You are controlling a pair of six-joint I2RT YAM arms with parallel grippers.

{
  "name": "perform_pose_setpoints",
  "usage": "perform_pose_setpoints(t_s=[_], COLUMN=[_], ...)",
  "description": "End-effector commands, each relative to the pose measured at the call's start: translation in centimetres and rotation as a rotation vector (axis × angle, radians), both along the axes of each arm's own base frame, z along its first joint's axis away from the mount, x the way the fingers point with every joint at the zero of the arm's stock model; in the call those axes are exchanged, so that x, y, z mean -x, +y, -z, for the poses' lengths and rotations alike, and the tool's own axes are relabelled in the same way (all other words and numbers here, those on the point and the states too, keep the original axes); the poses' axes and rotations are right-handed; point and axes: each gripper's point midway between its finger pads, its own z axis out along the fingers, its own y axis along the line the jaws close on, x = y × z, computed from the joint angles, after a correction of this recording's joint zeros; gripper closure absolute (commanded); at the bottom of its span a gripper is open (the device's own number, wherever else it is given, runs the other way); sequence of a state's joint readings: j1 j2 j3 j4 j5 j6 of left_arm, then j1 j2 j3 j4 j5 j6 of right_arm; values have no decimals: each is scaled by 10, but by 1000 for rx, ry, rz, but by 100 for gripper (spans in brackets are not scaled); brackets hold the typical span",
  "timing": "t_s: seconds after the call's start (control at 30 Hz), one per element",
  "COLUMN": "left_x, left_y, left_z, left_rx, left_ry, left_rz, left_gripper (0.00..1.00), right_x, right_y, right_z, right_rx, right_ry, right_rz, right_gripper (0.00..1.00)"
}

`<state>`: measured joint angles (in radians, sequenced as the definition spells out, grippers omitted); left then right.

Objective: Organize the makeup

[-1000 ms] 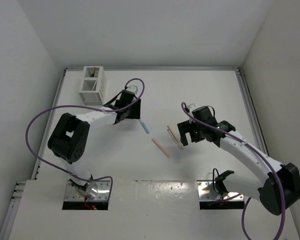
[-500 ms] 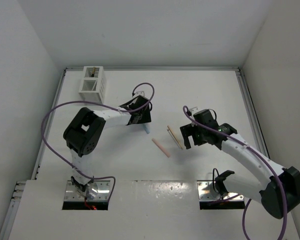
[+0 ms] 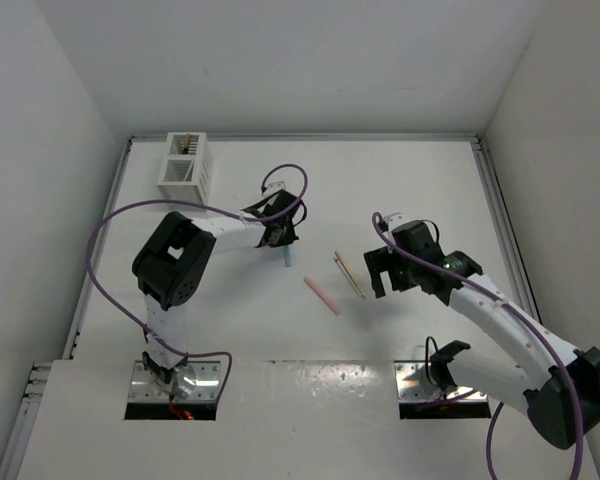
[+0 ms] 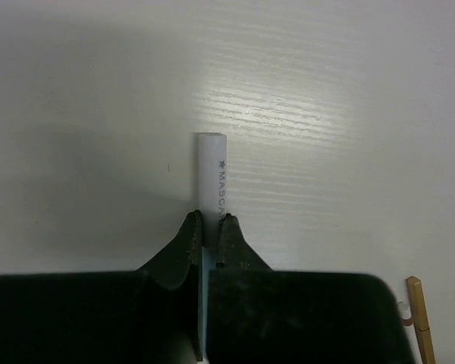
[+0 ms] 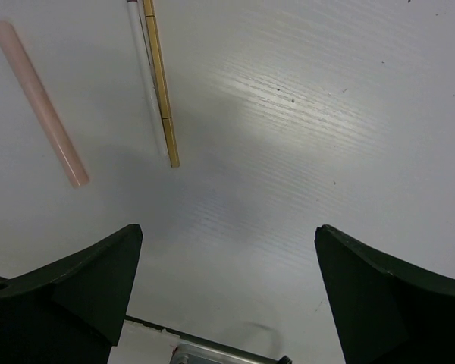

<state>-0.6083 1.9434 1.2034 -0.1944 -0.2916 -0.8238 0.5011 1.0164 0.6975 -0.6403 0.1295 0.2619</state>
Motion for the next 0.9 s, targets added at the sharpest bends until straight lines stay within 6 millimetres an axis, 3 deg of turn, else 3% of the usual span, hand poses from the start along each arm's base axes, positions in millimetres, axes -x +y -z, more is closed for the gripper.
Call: perform_pose_setpoints(t_s=[0.0, 0.07, 0.2, 0.33, 0.37, 0.43, 0.47, 0.5, 0.57, 0.6, 0.73, 0.77, 0.87], left_x=[10, 8, -14, -52, -61, -77, -86, -93, -103, -113, -141, -146, -177], left_y=[15, 14, 16, 35, 45, 69, 81, 106, 131, 153, 204, 227, 249], left_z=[25, 22, -40, -166, -219, -256, -289, -306, -324, -342, -356, -372, -359], left_rx=[-27, -13, -9, -76, -113, -189, -250, -297, -386, -472, -624, -640, -618], left_ry=[101, 104, -52, -430, -573, -672, -776, -836, -930, -1012, -1152, -1203, -1196], left_rz=[-21, -6, 38, 50, 60, 46, 56, 19, -8, -24, -65, -119, -127], left_gripper=[100, 100, 100, 100, 100, 100, 100, 100, 100, 100, 100, 100, 100], right_x=[0, 0, 1, -2, -4, -6, -7, -9, -12, -13, -20, -21, -23], right_y=[-3, -5, -4, -1, 1, 7, 8, 10, 13, 15, 22, 21, 22], right_z=[-6, -8, -9, -5, -6, -5, -5, -4, -4, -1, -2, -2, 0], right_rx=[6, 6, 5, -1, -11, -26, -27, -31, -32, -34, -38, -35, -10], right_ry=[-33, -44, -49, -44, -42, -38, -34, -31, -32, -19, -13, -7, 11], right_rz=[1, 6, -2, -6, -7, -19, -22, -26, -31, -37, -49, -51, -67], right_gripper=[4, 4, 4, 4, 4, 4, 4, 4, 5, 5, 5, 5, 5])
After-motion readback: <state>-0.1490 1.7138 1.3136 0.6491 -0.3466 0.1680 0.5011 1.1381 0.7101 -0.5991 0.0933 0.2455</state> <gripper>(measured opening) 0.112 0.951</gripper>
